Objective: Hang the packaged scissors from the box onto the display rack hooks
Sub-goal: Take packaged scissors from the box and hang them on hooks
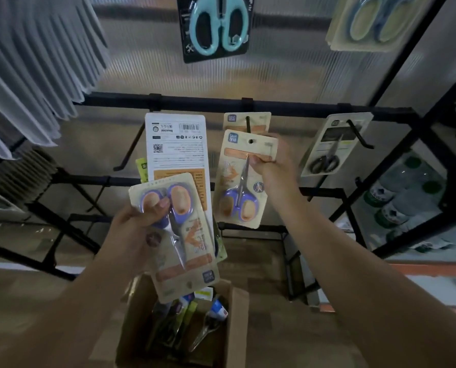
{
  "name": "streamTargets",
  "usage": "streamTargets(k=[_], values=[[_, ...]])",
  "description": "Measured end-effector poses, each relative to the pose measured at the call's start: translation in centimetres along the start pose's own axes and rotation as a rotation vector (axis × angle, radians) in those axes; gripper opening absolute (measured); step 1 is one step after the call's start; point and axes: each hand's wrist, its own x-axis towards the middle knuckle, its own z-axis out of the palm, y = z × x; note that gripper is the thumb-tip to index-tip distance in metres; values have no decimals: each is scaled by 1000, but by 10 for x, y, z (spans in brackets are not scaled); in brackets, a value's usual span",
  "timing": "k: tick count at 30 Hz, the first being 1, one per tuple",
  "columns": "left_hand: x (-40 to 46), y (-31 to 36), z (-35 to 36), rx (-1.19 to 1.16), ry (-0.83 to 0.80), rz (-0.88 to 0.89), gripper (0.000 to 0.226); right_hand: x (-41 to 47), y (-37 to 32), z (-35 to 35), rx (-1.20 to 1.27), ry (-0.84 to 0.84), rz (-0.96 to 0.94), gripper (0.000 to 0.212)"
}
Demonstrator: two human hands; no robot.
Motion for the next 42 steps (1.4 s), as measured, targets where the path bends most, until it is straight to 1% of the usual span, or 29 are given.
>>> streamTargets(k=[1,4,6,7,9,12,13,14,15,16,17,18,19,21,22,23,25,27,29,30,32,33,34,37,38,40,42], values=[[1,-1,-1,-9,2,5,10,2,4,2,19,24,13,32],[1,4,-2,-39,-41,34,11,7,2,8,-3,95,10,34],[1,7,-3,-54,-85,62,24,16,-8,11,-67,150,8,33],[2,9,-2,-63,-110,73,26,22,-15,13,-117,153,8,33],[1,12,-1,-103,-170,83,22,33,-24,14,-231,116,-14,37],[-4,17,5,-107,-122,74,36,35,-32,9,-506,36,-6,53],[-7,18,6,-83,-115,78,33,32,-33,7,-674,26,-5,61],[-11,20,9,-52,-100,81,26,26,-34,4,-809,33,-5,69],[-15,23,13,-23,-89,84,18,18,-35,2,-823,47,-15,71],[-19,24,15,-5,-75,88,13,5,-37,0,-765,44,-15,64],[-24,26,18,1,-60,83,11,-10,-39,-1,-636,19,-23,49],[-29,26,19,-5,-41,80,11,-31,-42,-3,-486,-53,-39,34],[-33,25,20,-18,-17,79,15,-51,-44,-4,-330,-165,-36,24],[-41,19,21,-29,10,88,38,-90,-53,-10,-46,-405,-20,13],[-47,18,22,-34,11,94,46,-104,-55,-12,44,-494,-8,13],[-52,16,24,-42,16,94,49,-113,-54,-13,51,-536,-20,21],[-60,11,27,-67,36,75,51,-120,-47,-10,-110,-517,-70,38],[-67,8,31,-85,28,44,46,-125,-43,-8,-206,-467,-71,47],[-71,5,33,-65,28,42,31,-126,-39,-10,-139,-414,-51,44],[-73,5,34,-43,20,51,33,-126,-38,-13,-87,-381,-47,42],[-77,5,34,12,-19,82,63,-124,-39,-18,-32,-333,-37,40],[-79,6,35,11,-47,91,73,-125,-40,-20,-22,-322,-38,40],[-80,6,35,-9,-79,91,72,-124,-40,-22,-8,-317,-37,42],[-85,9,34,-41,-110,52,37,-124,-39,-26,44,-291,-8,56],[-85,9,34,-25,-100,47,32,-124,-39,-26,34,-270,-24,59],[-86,7,31,-1,-80,53,31,-125,-42,-24,-21,-249,-79,60],[-87,6,28,-9,-80,74,28,-127,-47,-22,-119,-268,-132,59]])
